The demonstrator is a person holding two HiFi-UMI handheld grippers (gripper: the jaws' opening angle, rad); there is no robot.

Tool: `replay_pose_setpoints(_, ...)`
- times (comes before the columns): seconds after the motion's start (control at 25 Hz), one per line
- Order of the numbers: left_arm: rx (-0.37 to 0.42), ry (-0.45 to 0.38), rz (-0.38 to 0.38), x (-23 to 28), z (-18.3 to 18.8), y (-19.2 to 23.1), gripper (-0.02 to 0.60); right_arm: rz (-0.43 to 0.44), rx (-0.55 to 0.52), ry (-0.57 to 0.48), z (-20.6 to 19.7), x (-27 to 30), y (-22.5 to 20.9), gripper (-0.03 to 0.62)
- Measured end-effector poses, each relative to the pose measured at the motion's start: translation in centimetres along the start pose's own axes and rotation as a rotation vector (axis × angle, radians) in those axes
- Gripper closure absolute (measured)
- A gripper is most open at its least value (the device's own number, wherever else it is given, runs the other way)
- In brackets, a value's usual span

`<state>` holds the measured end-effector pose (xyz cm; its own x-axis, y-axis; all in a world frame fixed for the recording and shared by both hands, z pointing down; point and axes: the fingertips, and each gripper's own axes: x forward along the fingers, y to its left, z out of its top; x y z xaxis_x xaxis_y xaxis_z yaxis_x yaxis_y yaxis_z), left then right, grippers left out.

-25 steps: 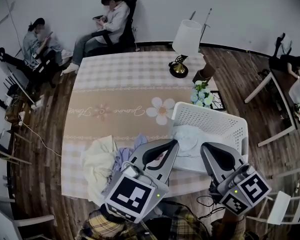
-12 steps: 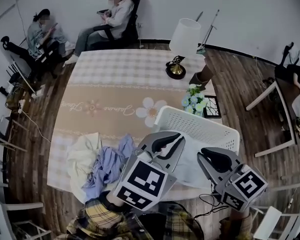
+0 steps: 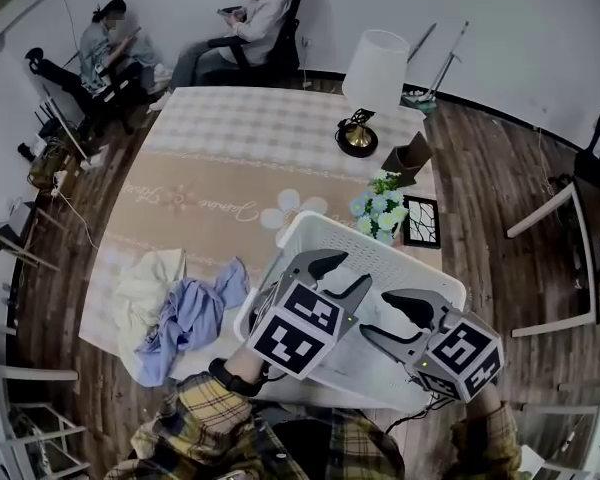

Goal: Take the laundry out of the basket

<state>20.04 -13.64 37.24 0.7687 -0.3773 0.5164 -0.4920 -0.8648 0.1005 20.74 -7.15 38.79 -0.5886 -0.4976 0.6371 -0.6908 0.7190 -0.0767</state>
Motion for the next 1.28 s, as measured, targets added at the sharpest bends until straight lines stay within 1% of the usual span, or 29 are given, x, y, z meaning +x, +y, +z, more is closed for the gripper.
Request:
replay_pose_setpoints(0.04, -0.006, 0.024, 0.003, 0.7, -0.5, 0.1, 0.357, 0.017, -0.012, 0.017, -0.4, 0.4, -0.1, 0.326)
replay_pose_setpoints(0.08, -0.009, 0.052, 0.003, 1.4, -1.1, 0.1, 0.338, 0.033, -0.024, 0.038, -0.9, 0.8, -0.1, 0.303)
replay_pose_setpoints(0.12, -0.013, 0.082, 0.001, 2.0, -1.7, 0.2, 0.324, 0.049, -0.039, 0.063, -1.4, 1.3, -0.1, 0.296)
replay_pose_setpoints(0.2, -0.039, 0.137, 0.001, 3.3, -2.9, 0.5, 0.303, 0.09, -0.077, 0.123, -2.5, 2.3, 0.3, 0.269)
replay_pose_setpoints(0.36, -0.104, 0.216, 0.029, 5.7, -5.2, 1.8, 0.278, 0.181, -0.169, 0.23, -4.6, 4.4, 2.0, 0.267)
replay_pose_setpoints(0.4, -0.11, 0.238, 0.041, 6.2, -5.9, 2.2, 0.261, 0.204, -0.188, 0.253, -5.1, 5.0, 2.4, 0.257)
replay_pose_setpoints(0.52, -0.137, 0.305, 0.073, 7.5, -8.0, 3.3, 0.249, 0.269, -0.235, 0.319, -6.7, 6.8, 3.4, 0.231)
replay_pose_setpoints(0.64, -0.179, 0.354, 0.093, 8.6, -10.2, 4.2, 0.238, 0.315, -0.271, 0.379, -8.3, 8.7, 4.3, 0.218)
replay_pose_setpoints(0.68, -0.187, 0.364, 0.098, 8.9, -10.7, 4.6, 0.236, 0.324, -0.283, 0.396, -8.7, 9.3, 4.5, 0.213)
replay_pose_setpoints(0.72, -0.189, 0.371, 0.104, 9.2, -11.1, 4.9, 0.219, 0.33, -0.301, 0.41, -9.2, 9.8, 4.7, 0.209)
replay_pose_setpoints(0.88, -0.21, 0.412, 0.114, 10.1, -13.1, 5.9, 0.207, 0.333, -0.403, 0.467, -11.5, 11.7, 4.7, 0.2)
replay_pose_setpoints(0.92, -0.217, 0.417, 0.114, 10.3, -13.4, 6.1, 0.207, 0.333, -0.422, 0.484, -12.1, 12.1, 4.7, 0.2)
replay_pose_setpoints(1.0, -0.242, 0.461, 0.095, 10.6, -14.9, 5.7, 0.207, 0.33, -0.453, 0.516, -13.2, 12.9, 4.5, 0.2)
replay_pose_setpoints(1.12, -0.264, 0.531, 0.073, 10.9, -17.2, 5.1, 0.207, 0.323, -0.482, 0.561, -15.0, 13.9, 4.2, 0.2)
replay_pose_setpoints(1.2, -0.288, 0.55, 0.064, 11.0, -18.0, 5.0, 0.207, 0.318, -0.487, 0.585, -16.2, 14.3, 3.9, 0.2)
replay_pose_setpoints(1.28, -0.295, 0.564, 0.061, 11.1, -18.6, 5.1, 0.209, 0.315, -0.496, 0.598, -16.9, 14.8, 3.7, 0.2)
